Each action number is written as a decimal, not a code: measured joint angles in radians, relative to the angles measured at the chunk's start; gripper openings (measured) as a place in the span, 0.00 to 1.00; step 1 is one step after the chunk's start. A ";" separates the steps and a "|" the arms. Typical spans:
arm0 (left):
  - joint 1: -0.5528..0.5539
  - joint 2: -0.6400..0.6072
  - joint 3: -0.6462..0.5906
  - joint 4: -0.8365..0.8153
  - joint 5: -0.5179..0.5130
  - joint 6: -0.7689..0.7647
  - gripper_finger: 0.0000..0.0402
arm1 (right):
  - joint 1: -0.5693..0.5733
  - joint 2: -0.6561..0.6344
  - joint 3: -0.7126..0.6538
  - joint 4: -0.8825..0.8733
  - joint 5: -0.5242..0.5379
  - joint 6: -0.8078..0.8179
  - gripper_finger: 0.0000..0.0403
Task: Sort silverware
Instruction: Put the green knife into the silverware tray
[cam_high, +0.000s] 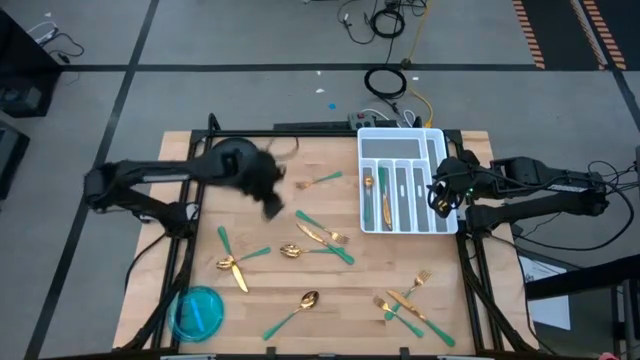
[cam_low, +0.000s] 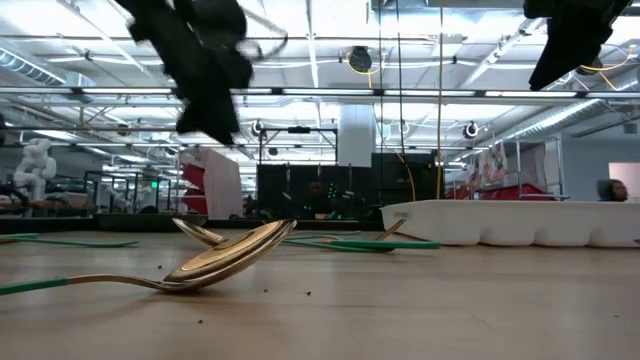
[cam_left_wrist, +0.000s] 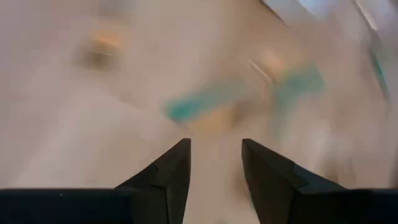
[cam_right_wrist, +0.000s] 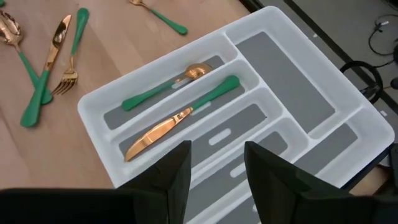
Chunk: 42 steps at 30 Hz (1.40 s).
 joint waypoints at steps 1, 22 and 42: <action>-0.052 -0.022 0.000 -0.040 0.010 0.065 0.37 | 0.000 0.000 0.000 0.000 0.000 -0.005 0.35; -0.439 -0.039 -0.217 -0.141 -0.140 0.327 0.37 | 0.000 0.001 0.000 0.033 -0.020 0.078 0.35; -0.845 -0.076 -0.129 0.054 -0.780 -1.589 0.37 | -0.009 0.182 0.001 0.295 -0.025 -0.058 0.35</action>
